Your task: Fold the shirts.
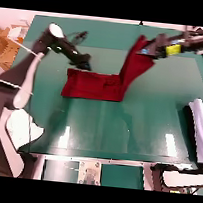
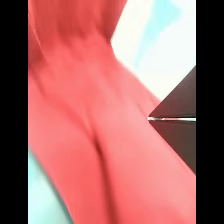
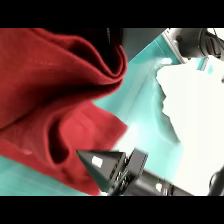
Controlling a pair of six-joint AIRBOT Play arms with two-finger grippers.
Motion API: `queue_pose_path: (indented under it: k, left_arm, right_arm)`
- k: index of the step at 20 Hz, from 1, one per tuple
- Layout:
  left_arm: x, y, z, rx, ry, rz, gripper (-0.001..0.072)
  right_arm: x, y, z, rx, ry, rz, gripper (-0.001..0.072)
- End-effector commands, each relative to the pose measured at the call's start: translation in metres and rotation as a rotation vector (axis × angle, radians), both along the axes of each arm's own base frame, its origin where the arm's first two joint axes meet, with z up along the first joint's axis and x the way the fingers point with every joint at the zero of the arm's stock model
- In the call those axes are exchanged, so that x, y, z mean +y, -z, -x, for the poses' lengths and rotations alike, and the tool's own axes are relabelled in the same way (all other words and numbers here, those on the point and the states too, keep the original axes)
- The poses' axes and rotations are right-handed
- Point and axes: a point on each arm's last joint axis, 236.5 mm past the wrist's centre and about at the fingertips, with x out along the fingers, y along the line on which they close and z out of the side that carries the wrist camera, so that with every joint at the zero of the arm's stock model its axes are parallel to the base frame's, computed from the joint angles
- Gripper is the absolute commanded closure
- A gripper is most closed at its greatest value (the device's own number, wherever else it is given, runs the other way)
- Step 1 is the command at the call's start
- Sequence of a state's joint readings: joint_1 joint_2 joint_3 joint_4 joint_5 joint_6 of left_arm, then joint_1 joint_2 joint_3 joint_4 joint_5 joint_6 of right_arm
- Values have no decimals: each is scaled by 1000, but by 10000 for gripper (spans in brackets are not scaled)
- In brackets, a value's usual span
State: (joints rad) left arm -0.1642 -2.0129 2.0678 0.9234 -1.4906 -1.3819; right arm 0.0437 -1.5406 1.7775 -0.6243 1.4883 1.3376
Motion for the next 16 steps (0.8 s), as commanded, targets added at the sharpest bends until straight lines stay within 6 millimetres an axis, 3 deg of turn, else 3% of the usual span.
queue_pose_path:
  k: [1, 3, 6, 7, 8, 9, 10, 12, 14, 16]
  left_arm:
    - [112, -6, 4, 51, -122, -203, 679]
    - [144, -16, 0, 43, -185, -203, 679]
    - [184, -20, -4, 44, -263, -203, 679]
    - [194, -20, -4, 45, -281, -202, 679]
    - [203, -20, -5, 46, -298, -202, 679]
    - [210, -20, -5, 43, -303, -203, 679]
    - [215, -20, -5, 41, -305, -204, 679]
    - [220, -20, -4, 36, -297, -207, 679]
    - [220, -20, -2, 32, -277, -209, 679]
    - [220, -20, -4, 26, -280, -208, 679]
  right_arm:
    - [101, 16, -5, -51, -45, -52, 697]
    - [163, 53, -4, -35, -67, -61, 696]
    - [249, 135, -3, -9, -32, -53, 690]
    - [275, 164, -4, -3, 9, -63, 583]
    - [296, 188, -1, 8, 40, -69, 326]
    - [304, 203, -3, -3, 67, -62, 139]
    - [303, 208, -8, -10, 81, -57, 139]
    - [269, 196, -31, -30, 88, -27, 140]
    - [210, 173, -55, -3, 96, -4, 140]
    - [136, 155, -78, 56, 146, 25, 140]
